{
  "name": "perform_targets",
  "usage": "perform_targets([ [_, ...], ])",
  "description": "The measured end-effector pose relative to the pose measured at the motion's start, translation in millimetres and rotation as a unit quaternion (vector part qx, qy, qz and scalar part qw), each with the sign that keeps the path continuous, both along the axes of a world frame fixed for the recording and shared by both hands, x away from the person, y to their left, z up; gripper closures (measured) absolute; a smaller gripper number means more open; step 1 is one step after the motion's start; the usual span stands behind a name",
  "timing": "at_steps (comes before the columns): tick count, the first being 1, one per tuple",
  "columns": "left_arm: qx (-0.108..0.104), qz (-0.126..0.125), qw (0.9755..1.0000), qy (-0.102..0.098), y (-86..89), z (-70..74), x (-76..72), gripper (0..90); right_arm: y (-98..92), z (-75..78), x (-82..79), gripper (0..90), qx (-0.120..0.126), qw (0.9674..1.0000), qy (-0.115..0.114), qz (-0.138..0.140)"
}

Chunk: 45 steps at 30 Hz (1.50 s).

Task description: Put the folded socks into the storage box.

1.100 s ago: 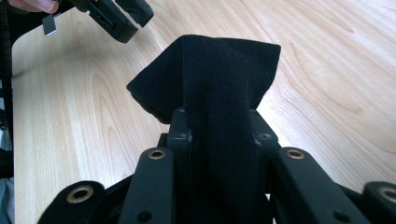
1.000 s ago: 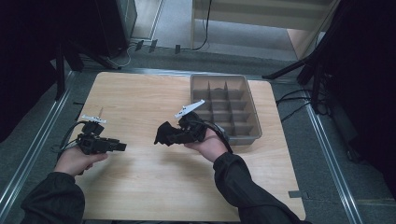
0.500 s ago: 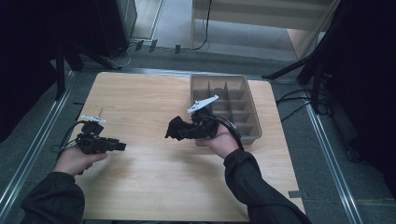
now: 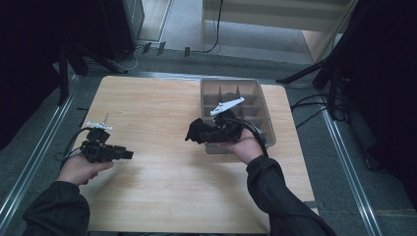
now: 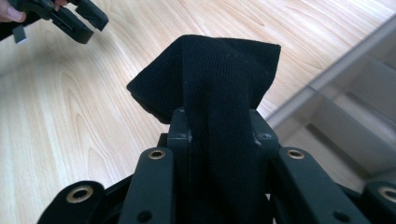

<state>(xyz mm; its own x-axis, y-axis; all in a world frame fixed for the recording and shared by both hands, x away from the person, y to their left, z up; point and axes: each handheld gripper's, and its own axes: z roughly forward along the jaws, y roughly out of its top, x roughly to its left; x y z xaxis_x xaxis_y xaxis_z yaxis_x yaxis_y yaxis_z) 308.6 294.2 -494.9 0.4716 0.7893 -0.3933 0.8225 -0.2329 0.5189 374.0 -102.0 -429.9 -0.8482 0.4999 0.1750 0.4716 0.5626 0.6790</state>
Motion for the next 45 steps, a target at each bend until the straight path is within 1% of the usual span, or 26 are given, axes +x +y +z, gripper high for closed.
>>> perform_targets([
  [14,0.000,-0.001,1.0000,0.001,-0.6,-0.5,-0.3,48.2,-31.8,10.6,4.2,69.3,-0.009,0.9995,-0.011,-0.027],
  [18,-0.002,0.001,1.0000,0.002,-0.6,-0.3,-0.6,48.3,-43.0,6.7,8.0,69.3,-0.022,0.9990,-0.009,-0.037],
  [26,-0.001,0.000,1.0000,0.002,-1.2,-0.5,-0.4,48.2,-56.6,-4.7,13.2,69.2,-0.036,0.9983,0.000,-0.046],
  [29,0.000,0.000,1.0000,0.002,-1.2,-0.5,-0.3,48.2,-55.0,-11.5,16.4,69.1,-0.042,0.9981,0.007,-0.045],
  [31,-0.002,0.001,1.0000,0.001,-1.1,-0.3,-0.4,48.2,-50.8,-17.2,19.8,69.1,-0.050,0.9977,0.014,-0.044],
  [34,-0.003,0.001,1.0000,0.001,-0.2,-0.2,-0.8,48.2,-43.3,-24.4,23.7,69.0,-0.056,0.9973,0.025,-0.041],
  [37,-0.004,0.002,1.0000,0.002,1.2,-0.9,-0.3,48.3,-39.7,-27.6,26.3,69.0,-0.062,0.9968,0.030,-0.041],
  [39,-0.004,0.002,1.0000,0.002,1.3,-0.8,-0.2,48.3,-37.6,-30.4,28.2,69.0,-0.079,0.9955,0.032,-0.040],
  [42,-0.005,0.002,1.0000,0.002,1.3,-0.7,-0.3,48.2,-35.3,-34.3,29.4,68.9,-0.092,0.9944,0.038,-0.035],
  [45,-0.005,0.003,1.0000,0.002,1.5,-0.9,-0.1,48.2,-33.7,-35.7,30.5,68.4,-0.094,0.9942,0.039,-0.034],
])
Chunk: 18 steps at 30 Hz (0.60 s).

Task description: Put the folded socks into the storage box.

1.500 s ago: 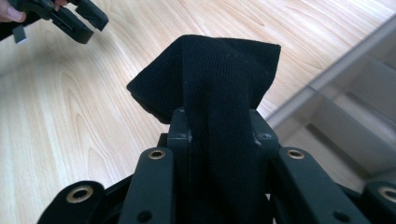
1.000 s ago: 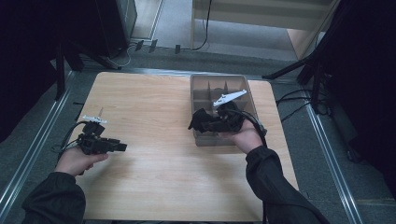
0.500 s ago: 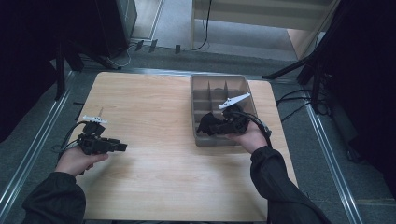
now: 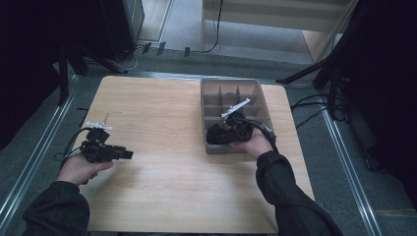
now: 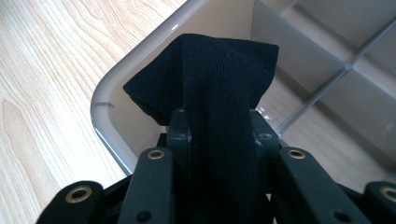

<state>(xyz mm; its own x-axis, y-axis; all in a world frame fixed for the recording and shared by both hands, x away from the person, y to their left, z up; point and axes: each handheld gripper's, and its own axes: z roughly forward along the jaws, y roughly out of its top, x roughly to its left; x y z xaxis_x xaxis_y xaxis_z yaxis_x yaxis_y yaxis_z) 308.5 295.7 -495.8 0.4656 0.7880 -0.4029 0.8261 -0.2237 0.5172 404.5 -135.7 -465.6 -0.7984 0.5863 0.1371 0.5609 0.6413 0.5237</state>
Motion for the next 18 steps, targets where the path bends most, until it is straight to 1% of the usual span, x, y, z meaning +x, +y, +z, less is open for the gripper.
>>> perform_targets([
  [4,-0.001,0.000,1.0000,0.000,0.6,0.2,-0.1,48.2,0.2,0.9,1.8,64.9,0.003,1.0000,0.001,-0.004],
  [8,-0.001,0.001,1.0000,-0.001,1.3,0.5,-0.3,48.2,-2.8,2.6,3.0,52.2,0.012,0.9997,0.014,-0.013],
  [10,-0.001,0.001,1.0000,-0.001,1.3,0.5,-0.3,48.2,-4.7,3.9,3.1,48.3,0.015,0.9997,0.011,-0.015],
  [14,-0.001,0.001,1.0000,-0.001,0.8,0.4,-0.2,48.2,-8.6,8.7,3.4,43.0,0.029,0.9993,0.011,-0.021],
  [18,0.000,0.000,1.0000,0.000,1.0,0.4,-0.2,48.2,-10.8,17.5,2.9,39.1,0.035,0.9991,-0.003,-0.023],
])
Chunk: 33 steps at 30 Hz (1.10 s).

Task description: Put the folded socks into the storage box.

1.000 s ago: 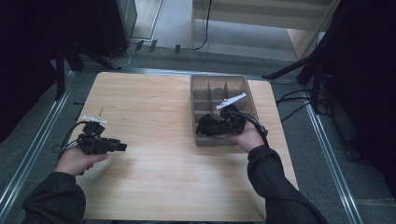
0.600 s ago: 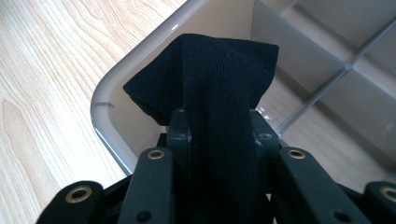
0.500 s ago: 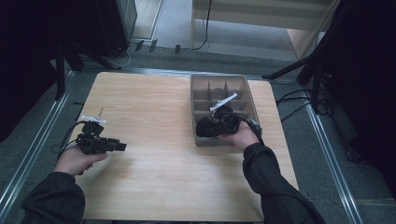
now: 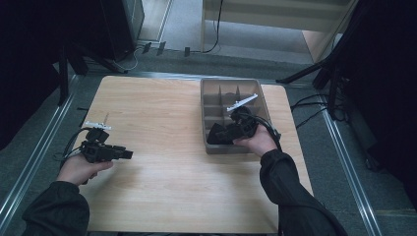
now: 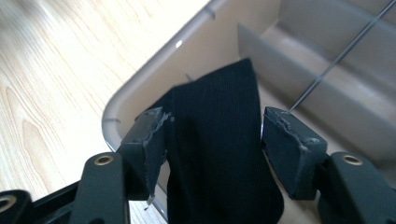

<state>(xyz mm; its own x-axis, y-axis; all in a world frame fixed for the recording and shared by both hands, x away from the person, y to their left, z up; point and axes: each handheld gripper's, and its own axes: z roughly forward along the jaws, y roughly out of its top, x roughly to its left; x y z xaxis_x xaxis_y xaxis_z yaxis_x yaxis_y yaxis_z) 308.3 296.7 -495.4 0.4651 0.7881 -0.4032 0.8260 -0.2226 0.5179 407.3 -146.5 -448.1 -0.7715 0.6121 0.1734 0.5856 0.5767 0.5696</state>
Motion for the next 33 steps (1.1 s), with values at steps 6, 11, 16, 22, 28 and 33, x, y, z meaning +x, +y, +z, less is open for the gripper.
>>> perform_targets([
  [6,0.000,0.000,1.0000,-0.001,0.0,0.2,-0.2,48.3,-0.5,13.7,-1.1,39.0,0.002,0.9999,-0.011,-0.004],
  [11,0.001,0.000,1.0000,0.000,0.5,0.3,-0.3,48.3,-1.8,25.0,-2.2,54.2,0.014,0.9997,-0.019,-0.011],
  [16,-0.001,0.003,1.0000,-0.001,0.8,0.5,-0.7,48.2,-4.0,23.2,-4.2,82.6,-0.001,0.9994,-0.031,-0.018],
  [22,0.000,0.000,1.0000,0.000,0.7,0.3,-0.4,48.3,-5.2,9.5,-5.4,89.2,-0.014,0.9993,-0.025,-0.023],
  [28,0.001,0.000,1.0000,0.000,-0.1,0.0,-0.6,48.2,2.3,-2.3,-4.6,90.0,-0.027,0.9994,-0.013,-0.018],
  [33,0.001,0.000,1.0000,0.000,0.2,0.1,-0.7,48.2,14.6,-10.0,-4.7,90.0,-0.038,0.9993,-0.002,-0.006],
])
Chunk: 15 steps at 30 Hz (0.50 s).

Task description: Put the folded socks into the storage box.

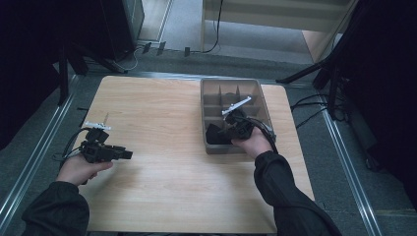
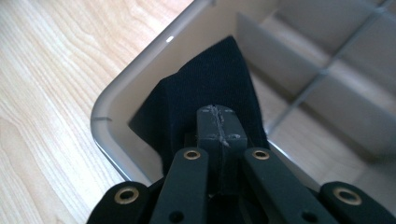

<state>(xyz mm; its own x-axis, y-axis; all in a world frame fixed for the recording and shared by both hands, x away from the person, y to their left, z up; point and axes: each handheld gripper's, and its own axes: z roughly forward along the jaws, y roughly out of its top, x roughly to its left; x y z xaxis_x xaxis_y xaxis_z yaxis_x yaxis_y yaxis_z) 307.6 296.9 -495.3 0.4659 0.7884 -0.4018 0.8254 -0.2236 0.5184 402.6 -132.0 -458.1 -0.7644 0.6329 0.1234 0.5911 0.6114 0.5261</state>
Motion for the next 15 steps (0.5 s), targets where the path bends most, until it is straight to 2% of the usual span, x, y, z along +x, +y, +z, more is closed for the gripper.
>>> perform_targets([
  [7,-0.002,0.000,1.0000,0.000,0.6,0.1,-0.1,48.2,13.9,-12.0,1.1,88.4,-0.018,0.9995,0.020,0.014],
  [9,-0.002,0.000,1.0000,0.001,0.7,0.1,-0.1,48.2,16.5,-13.8,1.1,88.3,-0.022,0.9995,0.018,0.014],
  [12,-0.001,-0.001,1.0000,0.001,0.8,0.1,0.0,48.2,17.3,-14.0,0.8,88.3,-0.023,0.9995,0.015,0.015],
  [15,-0.001,-0.001,1.0000,0.000,0.6,0.0,0.0,48.2,15.9,-14.1,2.0,85.7,-0.017,0.9995,0.025,0.013],
])
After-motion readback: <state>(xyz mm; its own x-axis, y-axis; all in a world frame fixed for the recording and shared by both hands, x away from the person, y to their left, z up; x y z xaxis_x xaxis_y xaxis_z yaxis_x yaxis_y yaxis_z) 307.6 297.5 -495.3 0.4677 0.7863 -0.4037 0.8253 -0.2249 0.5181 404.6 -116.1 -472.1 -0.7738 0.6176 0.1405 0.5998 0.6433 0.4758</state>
